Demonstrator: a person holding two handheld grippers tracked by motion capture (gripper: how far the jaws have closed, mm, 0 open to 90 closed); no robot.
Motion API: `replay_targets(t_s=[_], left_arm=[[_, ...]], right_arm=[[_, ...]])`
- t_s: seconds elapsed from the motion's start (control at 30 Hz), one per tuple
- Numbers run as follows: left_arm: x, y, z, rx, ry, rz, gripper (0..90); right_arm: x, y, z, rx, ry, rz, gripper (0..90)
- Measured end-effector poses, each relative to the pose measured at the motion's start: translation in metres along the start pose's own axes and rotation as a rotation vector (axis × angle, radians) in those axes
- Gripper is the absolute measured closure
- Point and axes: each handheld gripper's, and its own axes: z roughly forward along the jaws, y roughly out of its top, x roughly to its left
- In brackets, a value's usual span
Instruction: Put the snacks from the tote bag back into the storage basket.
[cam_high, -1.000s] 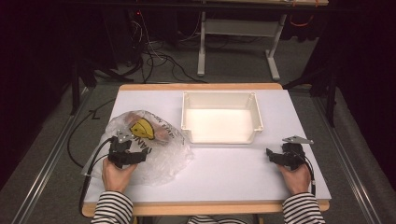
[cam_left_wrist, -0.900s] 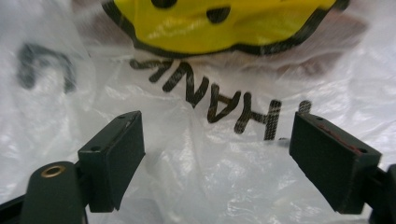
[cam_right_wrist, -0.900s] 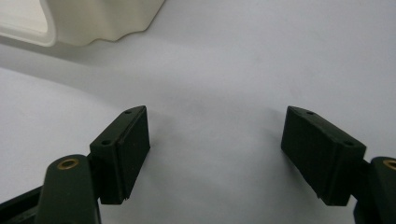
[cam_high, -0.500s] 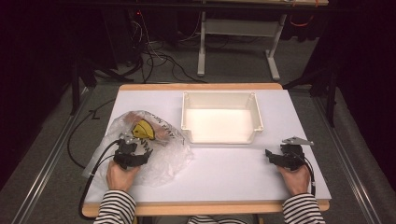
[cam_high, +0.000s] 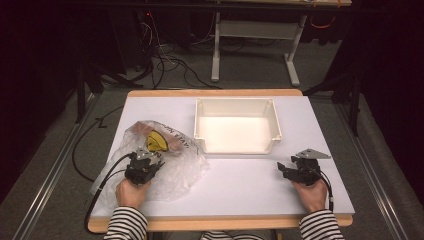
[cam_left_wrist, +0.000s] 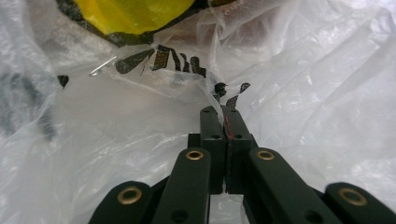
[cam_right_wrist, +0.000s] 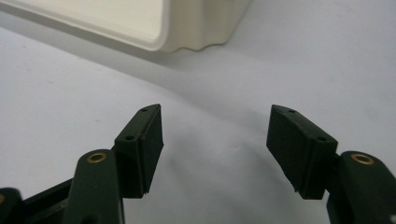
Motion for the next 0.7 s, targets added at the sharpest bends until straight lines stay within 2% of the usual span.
replay_targets(t_s=[0.13,0.3,0.43,0.5,0.6,0.7], left_arm=[[-0.008,-0.002,0.0,-0.011,-0.028,0.007,89.8],[-0.019,-0.006,-0.002,-0.021,-0.059,0.03,90.0],[-0.026,-0.008,-0.004,-0.027,-0.091,0.027,90.0],[-0.029,-0.008,-0.005,-0.034,-0.101,0.023,90.0],[-0.033,-0.011,-0.005,-0.038,-0.109,0.032,90.0],[-0.038,-0.012,-0.007,-0.045,-0.123,0.037,90.0]], right_arm=[[0.008,0.0,0.0,-0.01,0.031,-0.012,39.0],[0.025,0.008,-0.001,-0.03,0.094,-0.044,42.6],[0.036,0.011,0.001,-0.035,0.13,-0.055,43.2],[0.046,0.016,0.006,-0.029,0.157,-0.072,43.5],[0.052,0.017,0.009,-0.026,0.172,-0.079,43.6],[0.066,0.02,0.014,-0.02,0.202,-0.097,43.7]])
